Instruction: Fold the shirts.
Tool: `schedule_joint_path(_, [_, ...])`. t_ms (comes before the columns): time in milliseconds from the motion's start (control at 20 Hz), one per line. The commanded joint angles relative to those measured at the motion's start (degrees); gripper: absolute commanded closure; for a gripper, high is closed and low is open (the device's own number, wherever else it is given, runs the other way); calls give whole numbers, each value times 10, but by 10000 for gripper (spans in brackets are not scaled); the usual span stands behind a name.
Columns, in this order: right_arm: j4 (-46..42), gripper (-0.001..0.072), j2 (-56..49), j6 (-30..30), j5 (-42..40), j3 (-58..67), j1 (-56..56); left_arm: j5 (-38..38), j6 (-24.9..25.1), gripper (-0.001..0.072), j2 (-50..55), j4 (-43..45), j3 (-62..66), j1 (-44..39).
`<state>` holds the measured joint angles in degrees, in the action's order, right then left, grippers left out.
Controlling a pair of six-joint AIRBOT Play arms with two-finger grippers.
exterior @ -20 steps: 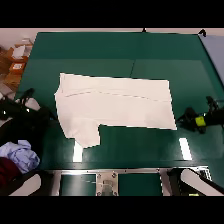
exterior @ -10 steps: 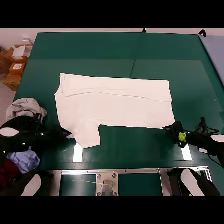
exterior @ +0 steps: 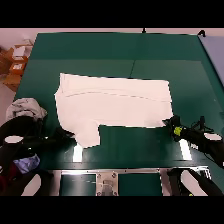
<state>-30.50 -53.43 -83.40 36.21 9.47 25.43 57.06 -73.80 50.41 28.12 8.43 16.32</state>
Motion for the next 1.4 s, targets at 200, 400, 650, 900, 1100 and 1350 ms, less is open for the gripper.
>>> schedule_joint_path(200, [16, 520, -24, 4, -12, 11, -7, -215, -10, 681, 0, -97, 0, -167])
schedule_joint_path(400, [6, 698, -24, 57, 36, 26, -1, -137, -24, 686, -1, -30, 49, -167])
schedule_joint_path(650, [-116, 700, -24, 35, 133, 97, 68, 39, -144, 687, -2, 194, 153, -167])
schedule_joint_path(900, [-190, 700, -24, 9, 212, 144, 107, 157, -190, 687, -2, 294, 283, -167])
schedule_joint_path(1100, [-145, 700, -24, 9, 242, 209, 97, 149, -191, 687, 8, 287, 351, -167])
schedule_joint_path(1350, [-115, 700, -87, -9, 183, 346, 22, 134, -148, 687, 140, 280, 482, -167])
